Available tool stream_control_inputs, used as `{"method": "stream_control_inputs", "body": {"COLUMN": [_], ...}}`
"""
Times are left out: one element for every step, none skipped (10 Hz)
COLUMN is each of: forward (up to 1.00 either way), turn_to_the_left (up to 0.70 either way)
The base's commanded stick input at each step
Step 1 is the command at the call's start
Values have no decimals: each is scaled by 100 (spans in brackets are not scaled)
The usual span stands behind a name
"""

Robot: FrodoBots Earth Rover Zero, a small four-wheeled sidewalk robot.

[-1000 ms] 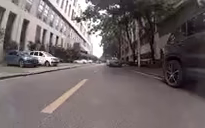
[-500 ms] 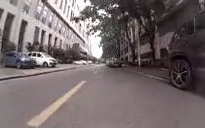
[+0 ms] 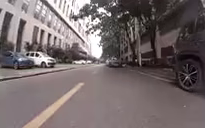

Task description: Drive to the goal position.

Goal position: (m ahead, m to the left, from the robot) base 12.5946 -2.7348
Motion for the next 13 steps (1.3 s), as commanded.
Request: {"method": "stream_control_inputs", "body": {"forward": [70,70,70,70,70,70,70,70,70,70,70,70,70], "turn_to_the_left": [0,0,0,0,0,0,0,0,0,0,0,0,0]}}
